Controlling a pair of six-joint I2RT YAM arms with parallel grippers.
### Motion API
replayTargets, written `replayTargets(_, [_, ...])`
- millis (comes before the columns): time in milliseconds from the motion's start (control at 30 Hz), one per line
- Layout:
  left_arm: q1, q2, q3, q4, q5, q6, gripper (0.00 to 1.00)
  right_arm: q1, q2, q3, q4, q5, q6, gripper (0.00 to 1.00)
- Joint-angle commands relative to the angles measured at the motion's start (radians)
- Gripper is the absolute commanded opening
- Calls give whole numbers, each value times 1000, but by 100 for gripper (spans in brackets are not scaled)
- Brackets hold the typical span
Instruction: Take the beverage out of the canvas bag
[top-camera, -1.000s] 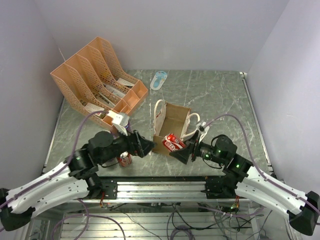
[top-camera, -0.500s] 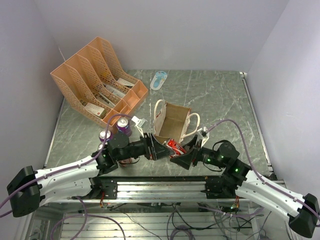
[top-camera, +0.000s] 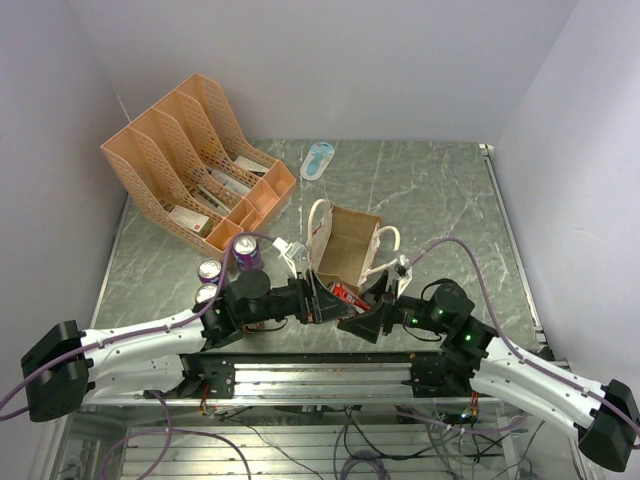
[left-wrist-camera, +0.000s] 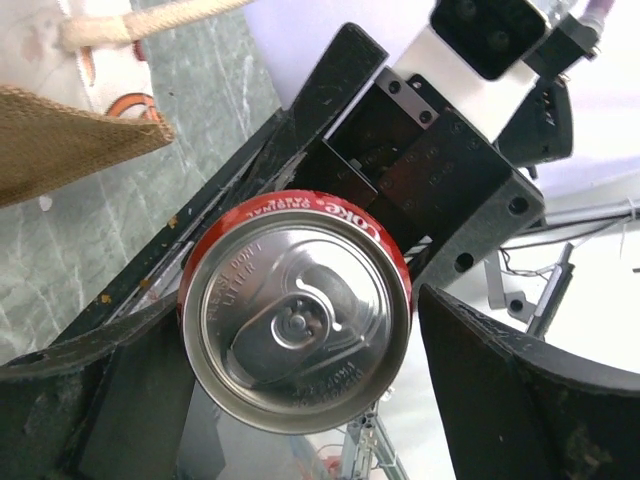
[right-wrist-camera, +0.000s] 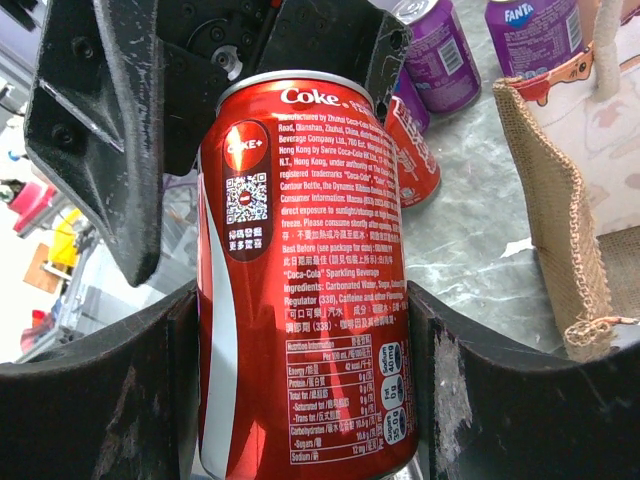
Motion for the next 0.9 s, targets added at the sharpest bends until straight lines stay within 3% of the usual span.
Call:
replayTargets(0, [-22,7,62,5,-57,2,89,2,17,42,43,8,-88,0])
replayTargets(233, [-34,32,75,22,-99,-27,81,3,39,46,28,24,-149,0])
replayTargets(367, [-46,58,86,23,-110,-30,93,9,71,55,20,28,-172,0])
replayTargets(467, [-51,72,98,14,-123,-25,91,14,86,56,20,29,-185,0])
replayTargets(700, [-58,83,118,-4,-126,3,65,26,80,57,-8,56,-209,0])
replayTargets(800, [-60,77,115,-6,-137,10,37,29,93,64,-21,49,-222,0])
replayTargets(867, [-58,70,120,-20,-145,17,25,31,98,71,-30,48,-224,0])
